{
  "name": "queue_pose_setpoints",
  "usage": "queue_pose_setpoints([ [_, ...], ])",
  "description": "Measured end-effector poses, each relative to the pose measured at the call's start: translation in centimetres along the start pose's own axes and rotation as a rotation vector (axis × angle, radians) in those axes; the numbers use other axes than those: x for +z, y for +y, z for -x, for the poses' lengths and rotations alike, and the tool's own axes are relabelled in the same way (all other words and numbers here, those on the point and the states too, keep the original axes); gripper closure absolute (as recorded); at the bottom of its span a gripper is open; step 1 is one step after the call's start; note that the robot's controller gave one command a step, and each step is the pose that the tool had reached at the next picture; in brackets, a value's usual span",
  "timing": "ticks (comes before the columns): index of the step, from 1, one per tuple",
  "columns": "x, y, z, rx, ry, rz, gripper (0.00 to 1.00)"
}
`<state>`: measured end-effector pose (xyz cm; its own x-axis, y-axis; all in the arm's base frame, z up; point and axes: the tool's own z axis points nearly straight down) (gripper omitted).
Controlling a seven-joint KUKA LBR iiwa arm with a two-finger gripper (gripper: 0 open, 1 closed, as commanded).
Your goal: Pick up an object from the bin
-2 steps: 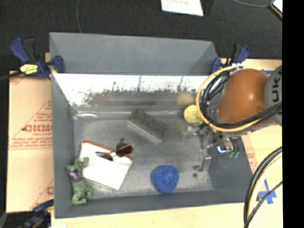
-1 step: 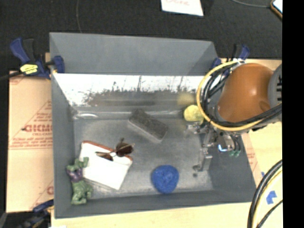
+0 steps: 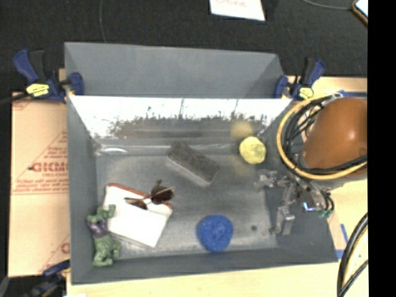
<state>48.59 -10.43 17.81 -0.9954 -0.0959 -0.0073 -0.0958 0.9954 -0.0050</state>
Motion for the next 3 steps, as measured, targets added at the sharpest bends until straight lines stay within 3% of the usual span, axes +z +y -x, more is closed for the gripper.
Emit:
queue_pose_setpoints([
  [1, 2.7, 7.2, -0.8, 0.07, -0.015, 0.004, 0.0],
  [2, 5.6, 6.0, 0.3, 0.224, -0.01, -0.001, 0.0],
  [3, 4.0, 14.4, 2.1, 0.135, -0.021, 0.007, 0.0],
])
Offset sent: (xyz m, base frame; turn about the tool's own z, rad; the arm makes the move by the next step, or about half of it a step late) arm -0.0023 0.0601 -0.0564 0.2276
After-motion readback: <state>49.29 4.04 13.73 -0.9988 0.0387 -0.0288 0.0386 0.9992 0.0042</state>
